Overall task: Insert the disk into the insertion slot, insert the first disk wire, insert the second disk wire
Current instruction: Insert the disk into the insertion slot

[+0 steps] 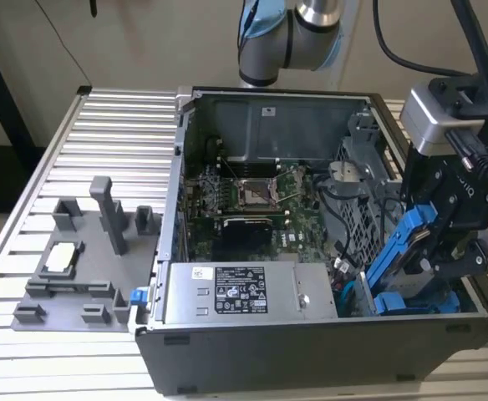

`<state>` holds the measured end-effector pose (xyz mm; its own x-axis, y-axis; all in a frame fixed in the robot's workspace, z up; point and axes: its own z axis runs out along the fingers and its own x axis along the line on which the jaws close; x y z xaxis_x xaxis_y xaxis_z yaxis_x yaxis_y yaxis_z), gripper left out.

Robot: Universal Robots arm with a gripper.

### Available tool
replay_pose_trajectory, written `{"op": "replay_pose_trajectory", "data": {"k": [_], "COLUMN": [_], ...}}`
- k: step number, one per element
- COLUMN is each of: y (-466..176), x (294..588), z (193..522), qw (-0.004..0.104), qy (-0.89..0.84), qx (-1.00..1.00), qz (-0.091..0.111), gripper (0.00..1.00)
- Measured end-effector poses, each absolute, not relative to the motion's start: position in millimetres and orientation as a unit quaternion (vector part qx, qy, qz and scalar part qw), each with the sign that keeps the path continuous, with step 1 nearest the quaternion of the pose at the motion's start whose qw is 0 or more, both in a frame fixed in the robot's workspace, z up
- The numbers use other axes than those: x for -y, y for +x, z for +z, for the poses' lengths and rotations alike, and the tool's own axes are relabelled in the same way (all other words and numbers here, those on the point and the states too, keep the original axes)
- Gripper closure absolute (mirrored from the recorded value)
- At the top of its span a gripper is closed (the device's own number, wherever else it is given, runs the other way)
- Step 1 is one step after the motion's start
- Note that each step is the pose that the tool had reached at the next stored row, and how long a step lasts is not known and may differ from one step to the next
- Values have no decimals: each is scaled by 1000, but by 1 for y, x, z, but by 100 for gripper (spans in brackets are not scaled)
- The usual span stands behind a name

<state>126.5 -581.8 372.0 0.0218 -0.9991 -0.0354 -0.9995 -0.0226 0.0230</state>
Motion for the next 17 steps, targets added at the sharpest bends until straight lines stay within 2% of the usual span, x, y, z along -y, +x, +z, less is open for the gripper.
{"op": "replay_pose_trajectory", "data": {"k": [2, 3, 4, 5, 17], "y": [127, 127, 127, 127, 127], "x": [582, 582, 582, 582, 581], "z": [372, 372, 372, 372, 402], "qw": [4, 4, 4, 4, 3], "qy": [-715, -715, -715, -715, -715], "qx": [-699, -699, -699, -699, -699], "qz": [21, 21, 21, 21, 20], "gripper": [65, 60, 60, 53, 53]}}
